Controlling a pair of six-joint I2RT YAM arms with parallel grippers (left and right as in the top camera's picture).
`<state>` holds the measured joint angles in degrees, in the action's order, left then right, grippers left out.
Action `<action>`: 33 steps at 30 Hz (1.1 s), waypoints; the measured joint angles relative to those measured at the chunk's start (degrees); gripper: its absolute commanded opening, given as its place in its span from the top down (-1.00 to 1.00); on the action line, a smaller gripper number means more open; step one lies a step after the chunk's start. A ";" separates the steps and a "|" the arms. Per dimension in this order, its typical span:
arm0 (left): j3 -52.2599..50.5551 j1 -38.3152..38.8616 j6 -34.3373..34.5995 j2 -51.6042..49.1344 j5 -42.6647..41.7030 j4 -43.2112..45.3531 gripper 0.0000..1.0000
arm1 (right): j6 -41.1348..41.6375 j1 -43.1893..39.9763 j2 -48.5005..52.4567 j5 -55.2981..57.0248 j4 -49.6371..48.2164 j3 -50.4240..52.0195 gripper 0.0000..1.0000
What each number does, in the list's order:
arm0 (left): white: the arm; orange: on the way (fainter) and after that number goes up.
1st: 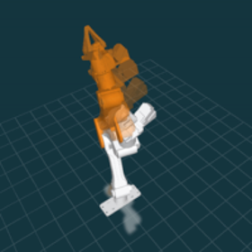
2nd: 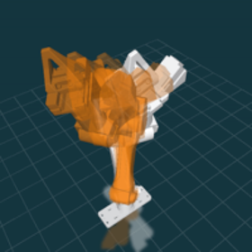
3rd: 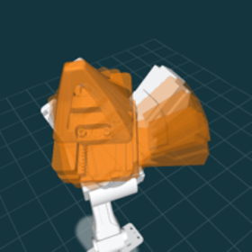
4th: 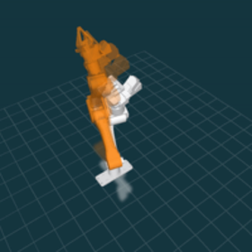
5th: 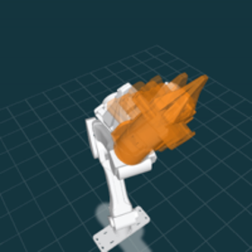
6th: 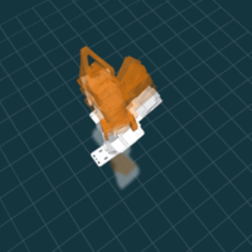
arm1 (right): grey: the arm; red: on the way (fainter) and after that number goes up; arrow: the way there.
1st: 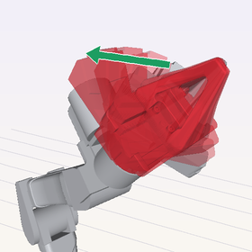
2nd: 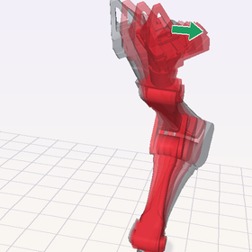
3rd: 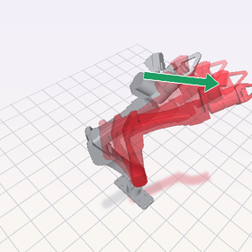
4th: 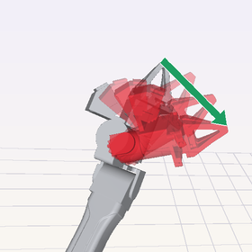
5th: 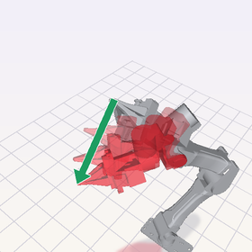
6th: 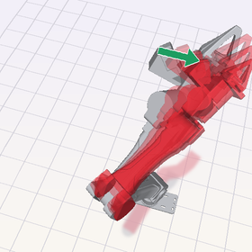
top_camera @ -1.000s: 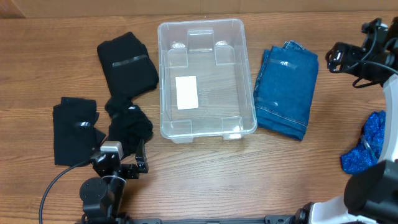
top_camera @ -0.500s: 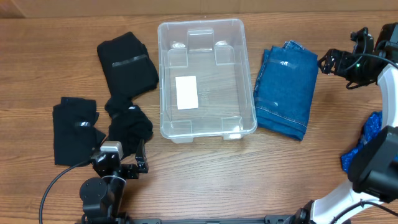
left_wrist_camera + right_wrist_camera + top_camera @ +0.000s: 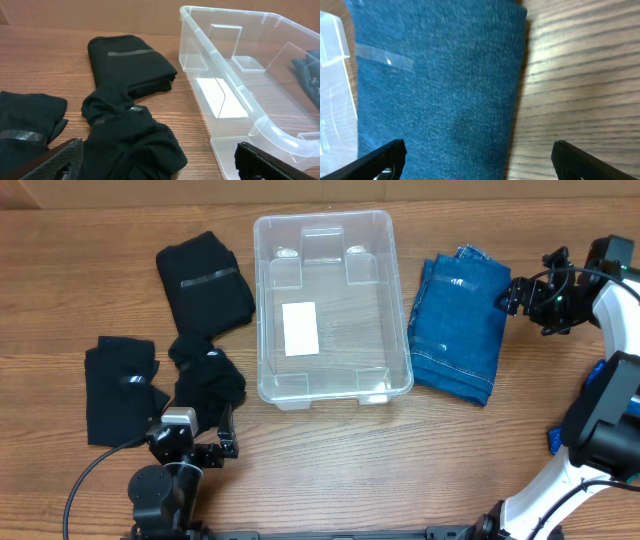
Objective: Pack container
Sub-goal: 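Raise the right gripper and move it over the sequined fabric, then lower the right gripper and grasp the blue-green sequined fabric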
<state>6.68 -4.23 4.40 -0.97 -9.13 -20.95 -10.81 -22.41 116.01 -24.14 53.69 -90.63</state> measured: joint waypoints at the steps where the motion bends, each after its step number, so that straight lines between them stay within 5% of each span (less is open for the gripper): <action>1: 0.00 0.00 0.00 0.00 0.00 0.00 -1.00 | 0.02 0.00 0.00 -0.11 -1.11 0.96 -0.94; 10: 0.00 0.00 0.00 0.00 0.00 0.00 -1.00 | 0.31 0.00 0.00 -1.01 -4.15 4.94 -1.00; 18: 0.00 0.00 0.00 0.00 0.00 0.00 -1.00 | 7.21 -1.84 -1.36 6.25 11.82 -6.58 -1.00; 25: 0.00 0.00 0.00 0.00 -0.02 0.02 -1.00 | 20.17 -15.74 -5.73 29.73 19.45 -9.11 -1.00; 33: 0.00 0.00 0.00 0.00 0.00 0.00 -1.00 | 22.51 -26.62 -5.73 31.71 19.41 -7.48 -1.00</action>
<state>6.68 -4.23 4.40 -0.97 -9.13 -20.95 11.70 -49.04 110.28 7.57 73.10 -98.10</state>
